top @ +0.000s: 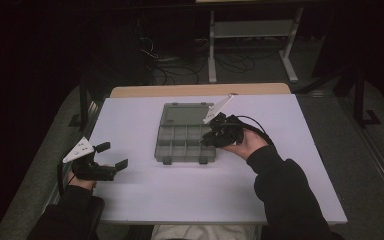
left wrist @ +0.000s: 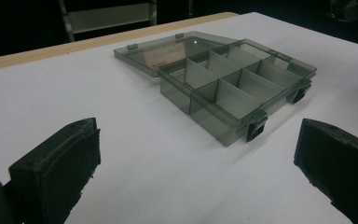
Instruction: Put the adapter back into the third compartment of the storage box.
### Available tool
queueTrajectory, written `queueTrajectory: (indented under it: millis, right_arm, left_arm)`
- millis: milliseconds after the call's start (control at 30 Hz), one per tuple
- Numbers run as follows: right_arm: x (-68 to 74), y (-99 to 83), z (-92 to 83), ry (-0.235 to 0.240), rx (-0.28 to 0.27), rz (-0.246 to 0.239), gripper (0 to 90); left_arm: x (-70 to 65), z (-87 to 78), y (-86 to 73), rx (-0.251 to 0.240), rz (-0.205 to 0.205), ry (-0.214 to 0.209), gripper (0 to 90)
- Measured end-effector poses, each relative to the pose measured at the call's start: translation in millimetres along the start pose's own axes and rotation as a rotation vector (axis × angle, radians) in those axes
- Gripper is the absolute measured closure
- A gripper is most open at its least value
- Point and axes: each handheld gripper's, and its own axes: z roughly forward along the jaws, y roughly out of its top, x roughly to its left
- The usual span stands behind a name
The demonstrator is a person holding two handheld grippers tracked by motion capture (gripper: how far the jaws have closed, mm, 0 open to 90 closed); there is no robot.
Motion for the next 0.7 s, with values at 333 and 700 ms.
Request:
queueTrajectory:
  millis: [333,700]
  right_arm:
    - [-11.7,14.4,2.8,-0.011,0.004,0.010,75.0]
    - [-23.3,26.9,3.6,-0.038,0.001,0.015,75.0]
  left_arm:
    - [-0.1,0.0,0.0,0.000,-0.001,-0.001,0.0]
    - [0.1,-0.1,0.0,-0.001,0.000,-0.001,0.0]
